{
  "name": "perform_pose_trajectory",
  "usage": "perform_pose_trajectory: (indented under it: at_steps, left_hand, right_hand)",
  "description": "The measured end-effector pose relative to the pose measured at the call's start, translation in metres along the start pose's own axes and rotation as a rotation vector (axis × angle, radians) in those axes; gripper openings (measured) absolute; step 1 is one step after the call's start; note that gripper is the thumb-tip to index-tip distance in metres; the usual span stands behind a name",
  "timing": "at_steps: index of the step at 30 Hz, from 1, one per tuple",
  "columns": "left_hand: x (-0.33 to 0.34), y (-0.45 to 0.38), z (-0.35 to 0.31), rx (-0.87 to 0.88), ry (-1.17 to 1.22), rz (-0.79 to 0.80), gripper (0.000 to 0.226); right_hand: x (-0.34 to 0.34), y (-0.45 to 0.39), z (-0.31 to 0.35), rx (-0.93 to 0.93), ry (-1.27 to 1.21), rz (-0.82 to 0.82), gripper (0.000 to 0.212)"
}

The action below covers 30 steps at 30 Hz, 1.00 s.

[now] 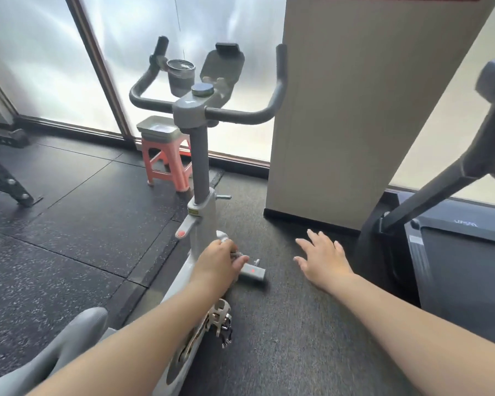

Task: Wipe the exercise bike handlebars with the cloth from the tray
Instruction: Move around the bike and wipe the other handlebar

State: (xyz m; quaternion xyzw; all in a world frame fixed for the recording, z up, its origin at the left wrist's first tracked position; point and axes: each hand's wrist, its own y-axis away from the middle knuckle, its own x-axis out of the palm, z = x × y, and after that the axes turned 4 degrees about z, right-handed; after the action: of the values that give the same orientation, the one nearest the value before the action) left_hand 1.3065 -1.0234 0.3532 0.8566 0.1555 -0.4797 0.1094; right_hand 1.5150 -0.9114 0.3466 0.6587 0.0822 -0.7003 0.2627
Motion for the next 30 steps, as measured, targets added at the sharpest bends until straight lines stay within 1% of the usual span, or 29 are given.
perform_pose_trajectory:
  at_steps: [6, 9, 14, 19, 24, 26, 30]
  left_hand:
    - [-0.039, -0.07, -0.014, 0.042, 0.139, -0.064, 0.033]
    - [-0.07, -0.095, -0.031, 0.087, 0.237, -0.152, 0.03]
    - [-0.11, -0.137, -0.061, 0.125, 0.387, -0.258, 0.03]
    - [-0.128, -0.188, -0.089, 0.128, 0.482, -0.325, 0.026]
    - [-0.144, -0.255, -0.127, 0.144, 0.619, -0.386, 0.028]
    - [-0.149, -0.281, -0.14, 0.157, 0.699, -0.398, 0.029]
    - [-0.156, -0.319, -0.157, 0.162, 0.818, -0.412, 0.03]
  right_hand:
    - [-0.036, -0.057, 0.007, 0.03, -0.119, -0.085, 0.054]
    - [-0.058, -0.083, 0.014, 0.011, -0.242, -0.146, 0.055]
    - [-0.108, -0.135, 0.023, -0.102, -0.4, -0.264, 0.059]
    - [-0.152, -0.187, 0.008, -0.21, -0.536, -0.369, 0.059]
    - [-0.191, -0.24, -0.016, -0.356, -0.817, -0.453, 0.054]
    - [-0.209, -0.26, -0.025, -0.393, -0.911, -0.458, 0.053]
    - [-0.238, -0.299, -0.038, -0.46, -1.01, -0.387, 0.059]
